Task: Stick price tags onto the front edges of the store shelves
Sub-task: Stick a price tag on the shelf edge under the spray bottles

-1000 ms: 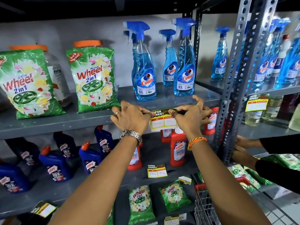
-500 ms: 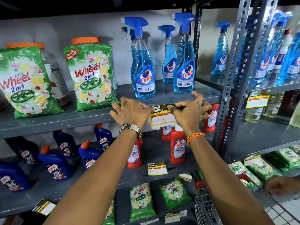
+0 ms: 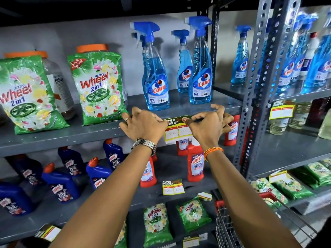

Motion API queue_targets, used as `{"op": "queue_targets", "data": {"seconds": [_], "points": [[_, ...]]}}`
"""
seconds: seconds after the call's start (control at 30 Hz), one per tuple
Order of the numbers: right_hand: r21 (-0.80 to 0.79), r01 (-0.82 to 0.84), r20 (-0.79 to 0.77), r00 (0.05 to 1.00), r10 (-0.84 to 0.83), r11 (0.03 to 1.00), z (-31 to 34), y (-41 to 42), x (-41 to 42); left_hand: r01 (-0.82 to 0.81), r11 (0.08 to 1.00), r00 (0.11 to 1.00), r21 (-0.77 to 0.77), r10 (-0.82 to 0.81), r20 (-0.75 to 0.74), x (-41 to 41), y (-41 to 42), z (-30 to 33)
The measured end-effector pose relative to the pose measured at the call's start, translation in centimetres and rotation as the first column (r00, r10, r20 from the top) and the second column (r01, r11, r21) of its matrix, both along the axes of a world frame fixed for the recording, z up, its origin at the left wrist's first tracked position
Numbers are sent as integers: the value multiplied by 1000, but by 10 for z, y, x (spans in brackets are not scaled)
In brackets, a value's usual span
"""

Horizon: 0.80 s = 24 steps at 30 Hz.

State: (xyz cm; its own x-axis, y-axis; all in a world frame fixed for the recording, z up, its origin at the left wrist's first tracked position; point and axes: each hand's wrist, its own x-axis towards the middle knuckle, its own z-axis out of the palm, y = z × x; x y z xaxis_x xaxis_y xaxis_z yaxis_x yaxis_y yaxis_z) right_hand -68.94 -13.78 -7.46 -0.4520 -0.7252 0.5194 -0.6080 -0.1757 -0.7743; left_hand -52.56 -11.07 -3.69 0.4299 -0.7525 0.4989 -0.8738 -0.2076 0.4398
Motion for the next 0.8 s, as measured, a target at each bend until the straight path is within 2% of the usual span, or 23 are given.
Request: {"op": "queue_targets", "data": {"seconds": [0.27, 0.4, 0.53, 0.6, 0.8], "points": [[24, 21, -4, 1000, -21, 999, 3, 7, 0, -5, 999, 1000, -43, 5, 0, 11, -1, -1], [-6, 16, -39, 999, -16, 1000, 4, 8, -2, 56, 995, 993, -87, -46, 112, 21, 6, -9], [-210, -74, -180, 983, 36, 975, -11, 14, -2, 161, 965, 944, -207, -90, 318, 44, 14, -29], [-271, -147, -272, 960, 71, 951, -22, 20, 3, 220, 960, 918, -175, -143, 370, 60, 15, -39], [-244, -316, -604, 789, 111, 917, -50, 26, 18, 276, 961, 856, -28, -232, 462, 82, 23, -52]]}}
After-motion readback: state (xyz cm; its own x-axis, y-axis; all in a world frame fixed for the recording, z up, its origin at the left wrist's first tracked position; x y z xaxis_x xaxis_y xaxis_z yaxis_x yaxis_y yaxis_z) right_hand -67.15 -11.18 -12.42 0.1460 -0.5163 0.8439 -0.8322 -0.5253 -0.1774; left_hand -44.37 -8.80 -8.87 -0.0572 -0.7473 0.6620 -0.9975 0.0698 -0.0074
